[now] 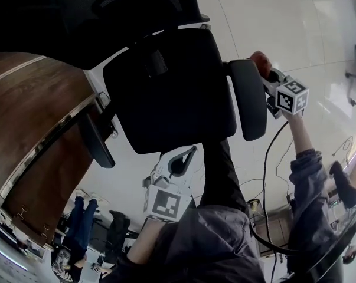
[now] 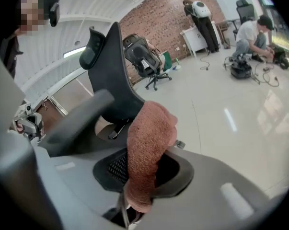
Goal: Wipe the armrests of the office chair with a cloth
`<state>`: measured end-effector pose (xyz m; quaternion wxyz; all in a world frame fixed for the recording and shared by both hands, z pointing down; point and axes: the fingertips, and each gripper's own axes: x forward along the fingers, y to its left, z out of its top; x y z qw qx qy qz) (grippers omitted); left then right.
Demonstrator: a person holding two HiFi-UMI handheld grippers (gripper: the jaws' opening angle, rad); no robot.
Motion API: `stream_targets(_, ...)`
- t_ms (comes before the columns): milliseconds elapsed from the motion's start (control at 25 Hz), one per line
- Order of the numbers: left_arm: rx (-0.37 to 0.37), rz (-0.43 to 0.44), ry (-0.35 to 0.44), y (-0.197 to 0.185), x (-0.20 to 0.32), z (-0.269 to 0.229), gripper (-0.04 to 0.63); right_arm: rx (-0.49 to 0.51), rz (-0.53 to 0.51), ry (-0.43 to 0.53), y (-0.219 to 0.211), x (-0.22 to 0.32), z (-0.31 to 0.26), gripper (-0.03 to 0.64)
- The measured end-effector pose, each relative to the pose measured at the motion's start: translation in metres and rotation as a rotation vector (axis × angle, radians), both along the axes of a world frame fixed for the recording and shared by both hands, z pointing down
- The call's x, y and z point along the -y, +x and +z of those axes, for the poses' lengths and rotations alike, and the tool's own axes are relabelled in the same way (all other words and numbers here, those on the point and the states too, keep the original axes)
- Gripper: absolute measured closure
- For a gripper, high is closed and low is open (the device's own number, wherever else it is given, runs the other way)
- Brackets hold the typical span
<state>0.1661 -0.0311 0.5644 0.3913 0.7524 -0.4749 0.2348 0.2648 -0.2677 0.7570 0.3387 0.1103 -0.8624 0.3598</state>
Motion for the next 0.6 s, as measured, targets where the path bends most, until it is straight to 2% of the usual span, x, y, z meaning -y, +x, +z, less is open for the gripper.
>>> stream_targets(360,0.025,0.038,0.131,-0.058,-0.061,-0.034,0.58,0.007,0.152,0.287,0.004,-0.002,-0.144,0.529)
stream_targets(600,0.032,0.067,0.161,-0.102,-0.103,-0.046,0.58,0.042,0.225,0.344,-0.029,-0.07,-0.194,0.529)
